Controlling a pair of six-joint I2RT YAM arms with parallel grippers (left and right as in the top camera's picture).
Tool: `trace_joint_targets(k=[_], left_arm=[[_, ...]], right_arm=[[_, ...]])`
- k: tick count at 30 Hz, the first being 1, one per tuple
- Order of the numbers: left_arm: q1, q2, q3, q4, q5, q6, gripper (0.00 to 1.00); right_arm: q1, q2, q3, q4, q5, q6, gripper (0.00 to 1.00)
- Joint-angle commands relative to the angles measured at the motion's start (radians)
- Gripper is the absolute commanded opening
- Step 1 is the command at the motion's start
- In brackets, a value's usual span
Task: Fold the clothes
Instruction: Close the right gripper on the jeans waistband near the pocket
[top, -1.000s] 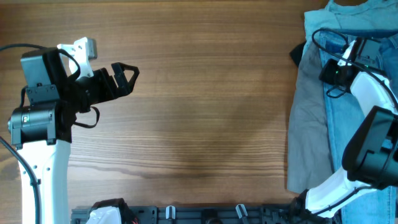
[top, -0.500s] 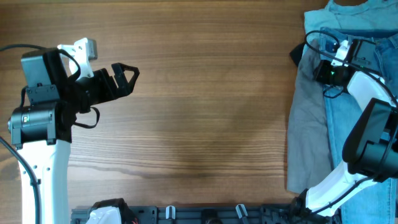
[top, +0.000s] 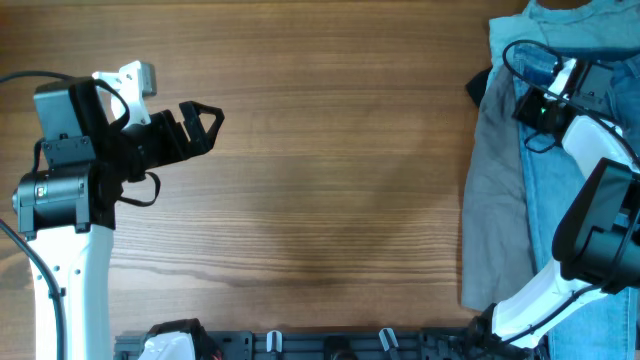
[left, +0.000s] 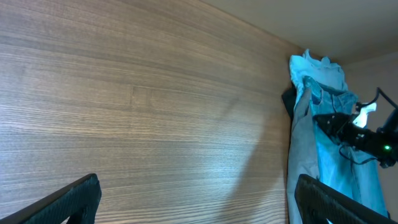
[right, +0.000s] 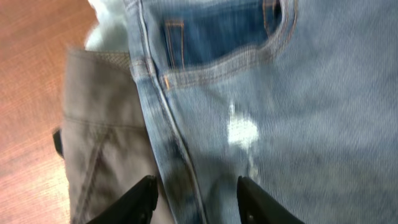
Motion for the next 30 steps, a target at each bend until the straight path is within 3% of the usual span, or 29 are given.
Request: trace_joint_targets(k=[1, 8, 12, 15, 18, 21, 23, 25, 27, 30], left_arm=[[-0.005, -0.002, 0.018, 0.001, 0.015, -0.009, 1.0], [-0.005, -0.002, 0.018, 0.0, 0.015, -0.009, 1.0], [-0.005, -0.002, 0.018, 0.0, 0.015, -0.009, 1.0], [-0.005, -0.002, 0.018, 0.0, 0.015, -0.009, 1.0], [-0.005, -0.002, 0.018, 0.0, 0.015, -0.009, 1.0], [-0.005, -0.002, 0.018, 0.0, 0.015, -0.009, 1.0], [-0.005, -0.002, 0.018, 0.0, 0.015, -0.009, 1.0], [-0.005, -0.002, 0.018, 0.0, 0.015, -0.009, 1.0], [-0.005, -0.002, 0.018, 0.0, 0.015, -0.009, 1.0], [-0.005, -0.002, 0.018, 0.0, 0.015, -0.009, 1.0]], right_arm=[[0.0, 0.042, 0.01, -0.048, 0.014, 0.002, 0.37], [-0.01, 0.045, 0.01, -0.035, 0.059, 0.009, 0.26], [-0.039, 0.045, 0.01, -0.033, -0.006, 0.006, 0.33], [-0.076, 0.045, 0.01, -0.03, -0.164, -0.032, 0.38], [-0.121, 0.045, 0.01, -0.032, -0.274, -0.05, 0.38], [-0.143, 0.045, 0.01, -0.042, -0.274, -0.05, 0.32], [-0.143, 0.045, 0.01, -0.066, -0.228, -0.05, 0.18], [-0.142, 0.045, 0.01, -0.061, -0.225, -0.047, 0.11], [-0.142, 0.045, 0.01, -0.046, -0.282, -0.053, 0.11], [-0.128, 0.045, 0.01, -0.051, -0.33, -0.059, 0.26]])
